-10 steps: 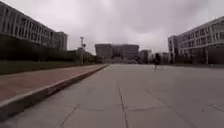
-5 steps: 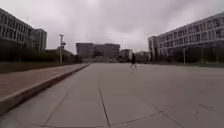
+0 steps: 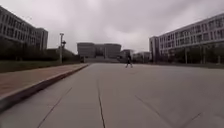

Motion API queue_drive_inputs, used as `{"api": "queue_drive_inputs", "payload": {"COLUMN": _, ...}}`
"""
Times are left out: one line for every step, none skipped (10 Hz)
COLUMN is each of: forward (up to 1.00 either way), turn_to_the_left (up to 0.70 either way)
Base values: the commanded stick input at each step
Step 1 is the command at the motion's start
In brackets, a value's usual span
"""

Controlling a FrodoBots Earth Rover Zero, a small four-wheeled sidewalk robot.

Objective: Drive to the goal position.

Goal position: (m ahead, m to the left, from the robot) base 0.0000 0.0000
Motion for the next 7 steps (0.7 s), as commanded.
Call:
{"api": "queue_drive_inputs", "payload": {"forward": 0.70, "turn_to_the_left": 0.30}}
{"api": "queue_drive_inputs", "payload": {"forward": 0.70, "turn_to_the_left": 0.34}}
{"api": "queue_drive_inputs", "payload": {"forward": 0.70, "turn_to_the_left": 0.30}}
{"api": "queue_drive_inputs", "payload": {"forward": 0.70, "turn_to_the_left": 0.23}}
{"api": "queue_drive_inputs", "payload": {"forward": 0.70, "turn_to_the_left": 0.17}}
{"api": "queue_drive_inputs", "payload": {"forward": 0.70, "turn_to_the_left": 0.11}}
{"api": "queue_drive_inputs", "payload": {"forward": 0.70, "turn_to_the_left": 0.04}}
